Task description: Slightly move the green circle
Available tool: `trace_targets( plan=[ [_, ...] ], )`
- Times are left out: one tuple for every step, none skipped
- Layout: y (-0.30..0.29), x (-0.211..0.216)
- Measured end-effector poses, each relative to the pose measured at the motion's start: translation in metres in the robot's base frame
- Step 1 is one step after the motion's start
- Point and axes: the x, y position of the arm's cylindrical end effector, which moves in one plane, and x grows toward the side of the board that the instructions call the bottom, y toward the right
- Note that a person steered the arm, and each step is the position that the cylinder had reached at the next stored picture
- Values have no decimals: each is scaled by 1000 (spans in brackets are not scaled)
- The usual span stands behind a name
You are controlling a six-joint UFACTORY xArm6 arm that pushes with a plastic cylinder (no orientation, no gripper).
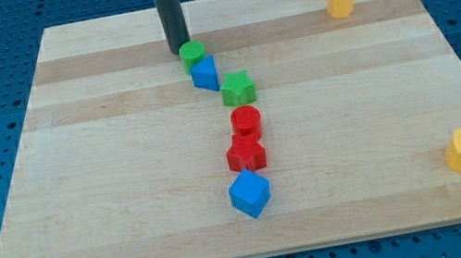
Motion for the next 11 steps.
trace_targets(
  plan=[
    [6, -6],
    [48, -31],
    [58, -19],
    [47, -6],
    [43, -5],
    [37, 8],
    [31, 17],
    [22, 25],
    [20, 27],
    [30, 23],
    [88, -16]
  ],
)
